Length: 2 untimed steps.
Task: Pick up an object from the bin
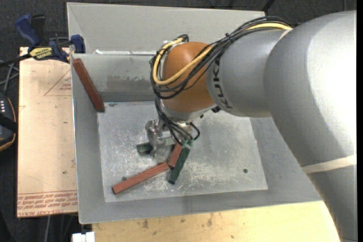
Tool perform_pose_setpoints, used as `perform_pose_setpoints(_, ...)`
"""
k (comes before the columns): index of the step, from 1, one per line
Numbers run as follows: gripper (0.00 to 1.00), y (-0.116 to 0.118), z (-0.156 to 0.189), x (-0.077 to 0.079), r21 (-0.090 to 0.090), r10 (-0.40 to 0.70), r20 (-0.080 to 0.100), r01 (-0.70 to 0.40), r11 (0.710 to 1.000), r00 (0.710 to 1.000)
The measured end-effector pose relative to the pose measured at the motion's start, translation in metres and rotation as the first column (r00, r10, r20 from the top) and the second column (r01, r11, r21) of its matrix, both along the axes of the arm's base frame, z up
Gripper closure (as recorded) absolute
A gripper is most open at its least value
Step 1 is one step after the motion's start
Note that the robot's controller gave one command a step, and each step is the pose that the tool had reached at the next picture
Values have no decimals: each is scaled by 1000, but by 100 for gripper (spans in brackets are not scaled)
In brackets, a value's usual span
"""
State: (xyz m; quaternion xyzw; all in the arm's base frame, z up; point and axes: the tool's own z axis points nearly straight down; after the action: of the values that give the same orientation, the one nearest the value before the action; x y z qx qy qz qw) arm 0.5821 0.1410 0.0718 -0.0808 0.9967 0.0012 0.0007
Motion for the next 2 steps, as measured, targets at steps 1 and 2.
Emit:
perform_pose_setpoints(1,100,0,0,0,0,0,0,0,1000,1000)
perform_pose_setpoints(2,100,-15,151,-4,0,-28,5,28,1000,1000)
